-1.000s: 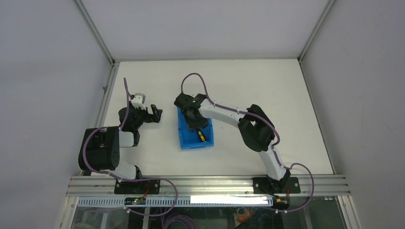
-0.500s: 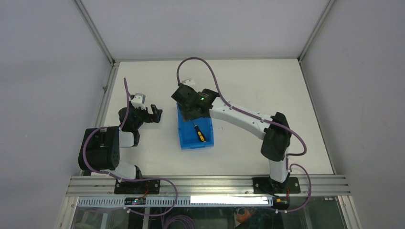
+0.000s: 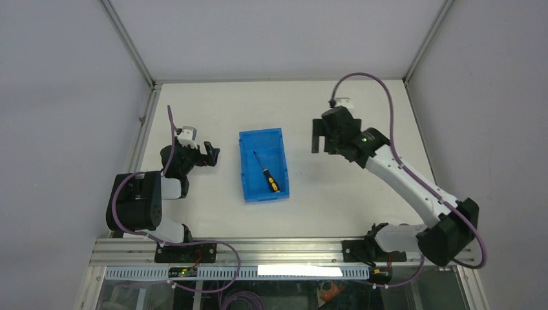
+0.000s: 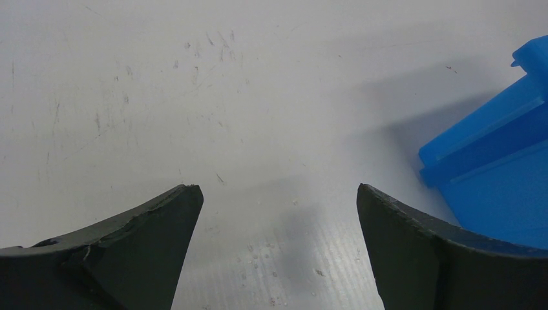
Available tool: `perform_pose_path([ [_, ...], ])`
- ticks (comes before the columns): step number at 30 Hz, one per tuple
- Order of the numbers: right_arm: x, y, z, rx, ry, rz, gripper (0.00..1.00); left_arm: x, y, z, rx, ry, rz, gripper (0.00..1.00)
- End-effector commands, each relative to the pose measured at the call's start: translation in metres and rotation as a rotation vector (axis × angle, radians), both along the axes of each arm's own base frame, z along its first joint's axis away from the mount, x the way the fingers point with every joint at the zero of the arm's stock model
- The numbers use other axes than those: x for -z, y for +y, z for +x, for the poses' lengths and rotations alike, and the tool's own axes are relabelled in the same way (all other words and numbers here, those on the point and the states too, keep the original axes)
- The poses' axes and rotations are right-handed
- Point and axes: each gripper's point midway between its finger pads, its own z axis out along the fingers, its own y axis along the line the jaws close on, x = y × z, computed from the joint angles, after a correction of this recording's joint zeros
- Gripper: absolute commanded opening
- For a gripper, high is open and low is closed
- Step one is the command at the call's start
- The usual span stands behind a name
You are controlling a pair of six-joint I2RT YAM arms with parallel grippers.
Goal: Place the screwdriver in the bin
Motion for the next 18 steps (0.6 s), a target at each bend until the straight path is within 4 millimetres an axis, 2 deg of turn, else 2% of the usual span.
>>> perform_pose_path([
  [1, 0.009, -0.048, 0.0, 0.094, -0.094, 0.119, 0.99, -0.024, -0.002, 0.013, 0.01, -0.092, 0.007, 0.99],
  [5, 0.034, -0.083, -0.013, 0.154, -0.147, 0.154, 0.99, -0.024, -0.002, 0.012, 0.01, -0.091, 0.007, 0.99],
  [7, 0.047, -0.09, -0.021, 0.166, -0.174, 0.174, 0.99, -0.024, -0.002, 0.013, 0.009, -0.091, 0.007, 0.99],
  [8, 0.047, -0.092, -0.022, 0.17, -0.195, 0.187, 0.99, -0.024, -0.003, 0.012, 0.01, -0.091, 0.007, 0.99],
  [9, 0.057, -0.095, -0.025, 0.183, -0.199, 0.188, 0.99, -0.024, -0.003, 0.012, 0.01, -0.091, 0.007, 0.99],
  [12, 0.065, -0.105, -0.026, 0.234, -0.26, 0.2, 0.99, -0.024, -0.003, 0.012, 0.011, -0.091, 0.007, 0.99],
  [14, 0.065, -0.112, -0.027, 0.28, -0.287, 0.206, 0.99, -0.024, -0.002, 0.012, 0.01, -0.091, 0.007, 0.99],
  [18, 0.06, -0.114, -0.027, 0.259, -0.32, 0.195, 0.99, -0.024, -0.002, 0.012, 0.009, -0.091, 0.007, 0.99],
])
